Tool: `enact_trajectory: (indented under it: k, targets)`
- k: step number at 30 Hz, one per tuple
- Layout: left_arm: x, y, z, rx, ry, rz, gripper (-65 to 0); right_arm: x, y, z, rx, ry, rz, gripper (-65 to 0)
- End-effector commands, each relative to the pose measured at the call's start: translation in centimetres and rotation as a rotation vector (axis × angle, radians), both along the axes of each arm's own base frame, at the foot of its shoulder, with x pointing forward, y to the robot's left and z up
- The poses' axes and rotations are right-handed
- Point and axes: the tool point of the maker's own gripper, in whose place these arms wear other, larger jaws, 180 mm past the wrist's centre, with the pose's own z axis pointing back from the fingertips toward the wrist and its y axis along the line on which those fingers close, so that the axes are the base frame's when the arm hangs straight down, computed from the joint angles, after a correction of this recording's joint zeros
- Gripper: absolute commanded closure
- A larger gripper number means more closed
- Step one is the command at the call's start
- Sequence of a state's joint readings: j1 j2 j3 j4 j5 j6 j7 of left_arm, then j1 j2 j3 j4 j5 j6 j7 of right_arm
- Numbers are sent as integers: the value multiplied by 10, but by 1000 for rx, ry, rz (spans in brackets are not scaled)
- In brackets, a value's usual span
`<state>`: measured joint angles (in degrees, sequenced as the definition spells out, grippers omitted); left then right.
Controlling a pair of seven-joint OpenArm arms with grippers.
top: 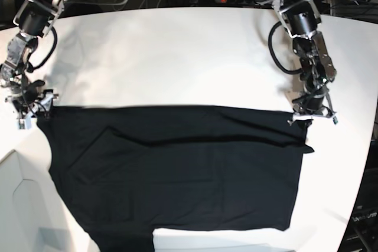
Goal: Fold the T-shirt properly
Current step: 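Drag the held shoulder edge back toward the robot with both grippers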
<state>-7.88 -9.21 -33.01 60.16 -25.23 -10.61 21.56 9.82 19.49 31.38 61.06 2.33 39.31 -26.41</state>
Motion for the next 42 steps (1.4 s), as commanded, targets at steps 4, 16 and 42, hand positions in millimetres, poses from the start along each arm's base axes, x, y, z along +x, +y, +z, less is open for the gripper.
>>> enact_trajectory:
  k: [4,16,42]
  targets:
    - [-11,5,2,27,30,-10,-1,11,-6,11,1,-46,4,-350]
    - [-40,8,41,152,-31,-38,-1,-6,-18,20,-70,-40,22,0]
    - [-85,25,54,-73,-25,48,-1,-29,-25,110,-278,-133,-35,0]
